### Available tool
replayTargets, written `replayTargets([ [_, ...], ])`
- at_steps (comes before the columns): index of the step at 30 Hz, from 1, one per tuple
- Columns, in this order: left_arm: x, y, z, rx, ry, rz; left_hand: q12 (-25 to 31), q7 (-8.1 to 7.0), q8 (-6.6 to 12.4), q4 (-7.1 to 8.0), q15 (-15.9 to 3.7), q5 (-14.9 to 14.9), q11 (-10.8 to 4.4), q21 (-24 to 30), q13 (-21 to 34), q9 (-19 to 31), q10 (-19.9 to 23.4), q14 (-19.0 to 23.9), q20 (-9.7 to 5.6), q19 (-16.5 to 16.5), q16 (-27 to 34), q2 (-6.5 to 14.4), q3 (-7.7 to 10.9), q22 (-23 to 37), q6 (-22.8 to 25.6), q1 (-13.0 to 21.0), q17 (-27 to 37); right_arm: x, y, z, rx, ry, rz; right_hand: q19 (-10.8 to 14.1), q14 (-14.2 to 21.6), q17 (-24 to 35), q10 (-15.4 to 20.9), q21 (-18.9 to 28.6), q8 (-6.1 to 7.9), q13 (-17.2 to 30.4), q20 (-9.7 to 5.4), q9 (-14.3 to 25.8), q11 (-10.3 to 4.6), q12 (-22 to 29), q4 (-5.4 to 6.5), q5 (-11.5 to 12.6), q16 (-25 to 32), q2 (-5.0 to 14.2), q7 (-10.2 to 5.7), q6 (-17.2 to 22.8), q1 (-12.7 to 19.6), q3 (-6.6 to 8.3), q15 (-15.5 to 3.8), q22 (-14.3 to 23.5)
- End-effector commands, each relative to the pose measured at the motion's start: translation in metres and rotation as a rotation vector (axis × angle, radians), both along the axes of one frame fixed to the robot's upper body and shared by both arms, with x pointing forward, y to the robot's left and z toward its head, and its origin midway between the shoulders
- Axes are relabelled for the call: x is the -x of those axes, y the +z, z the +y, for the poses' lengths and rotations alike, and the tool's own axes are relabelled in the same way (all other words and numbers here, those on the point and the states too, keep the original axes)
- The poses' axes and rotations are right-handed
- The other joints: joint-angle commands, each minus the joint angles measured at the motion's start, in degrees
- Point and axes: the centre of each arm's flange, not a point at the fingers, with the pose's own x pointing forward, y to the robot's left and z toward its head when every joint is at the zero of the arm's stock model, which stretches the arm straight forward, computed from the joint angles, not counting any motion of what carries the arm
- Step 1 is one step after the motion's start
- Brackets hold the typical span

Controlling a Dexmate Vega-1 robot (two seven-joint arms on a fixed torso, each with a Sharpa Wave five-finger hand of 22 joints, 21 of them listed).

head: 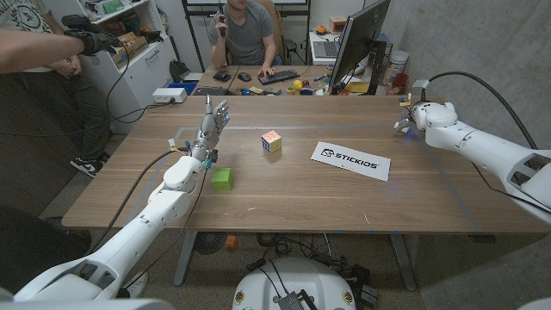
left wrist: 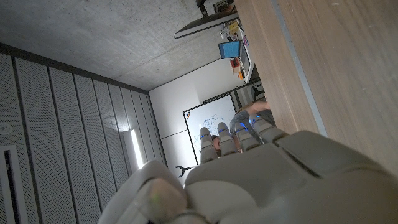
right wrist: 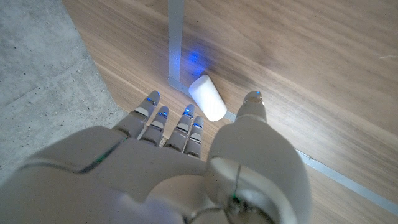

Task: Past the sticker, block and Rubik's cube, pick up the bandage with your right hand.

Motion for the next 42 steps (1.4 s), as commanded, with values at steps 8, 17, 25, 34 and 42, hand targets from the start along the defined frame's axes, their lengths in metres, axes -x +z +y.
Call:
replayTargets([
  [8,0.004,-0.002,0.0,0.011,-0.004,-0.009,0.02,-0.15,0.08,0.17,-3.91,-0.09,-0.33,0.09,0.27,0.34,0.25,-0.6,-2.85,-0.08,0.11,1.55,-0.35,0.23,0.14,0.07,0.07,-0.009,-0.02,0.003,0.026,-0.034,-0.037,3.53,5.65,0.82,9.4,1.13,3.15,0.29,-7.8,0.15,-0.65,2.07,0.03,0.47,1.22,3.58,-1.86,9.92,6.34,3.32,-10.66,0.38],
  [17,0.004,-0.003,0.001,0.009,-0.01,-0.005,0.05,-0.08,0.11,0.2,-3.85,-0.1,-0.37,0.11,0.28,0.34,0.38,-0.55,-2.82,-0.06,0.14,1.45,-0.43,0.23,0.26,-0.03,0.08,0.0,-0.014,0.007,0.07,-0.032,-0.08,5.78,14.96,3.13,27.83,1.72,8.01,4.12,-8.35,1.22,-0.08,7.78,2.3,-2.59,3.68,4.32,-1.98,26.46,15.55,8.04,-11.24,0.92],
  [25,0.003,-0.004,0.0,0.016,-0.025,-0.002,0.02,0.03,0.14,0.23,-3.84,-0.11,-0.35,0.12,0.28,0.34,0.38,-0.61,-2.81,-0.04,0.13,1.37,-0.5,0.23,0.38,-0.12,0.08,0.03,0.02,0.005,0.063,0.009,-0.133,5.31,16.34,3.56,31.43,1.65,9.07,6.56,-7.8,1.93,-0.29,10.02,2.38,-3.58,3.75,4.33,-1.94,29.2,18.59,9.75,-11.31,0.9],
  [34,0.001,-0.003,0.0,0.011,-0.047,-0.008,0.03,0.15,0.1,0.25,-3.8,-0.12,-0.37,0.14,0.29,0.35,0.46,-0.5,-2.74,-0.02,0.18,1.29,-0.56,0.24,0.33,-0.22,0.09,0.096,0.084,0.018,0.124,0.065,-0.238,5.01,17.36,3.97,34.3,1.63,9.81,8.83,-7.42,2.36,-0.6,12.25,1.91,-4.15,4.03,4.1,-1.79,30.93,20.97,10.59,-11.26,0.87],
  [42,-0.001,-0.001,0.0,0.008,-0.065,-0.014,0.01,0.1,0.08,0.28,-3.77,-0.12,-0.41,0.17,0.3,0.35,0.48,-0.5,-2.68,0.05,0.18,1.22,-0.63,0.24,0.33,-0.31,0.09,0.159,0.137,0.025,0.15,0.072,-0.346,5.0,17.59,4.09,34.5,1.65,9.88,9.38,-7.06,2.44,-0.61,12.62,1.74,-4.27,4.1,3.84,-1.78,31.1,21.43,10.55,-11.26,0.86],
])
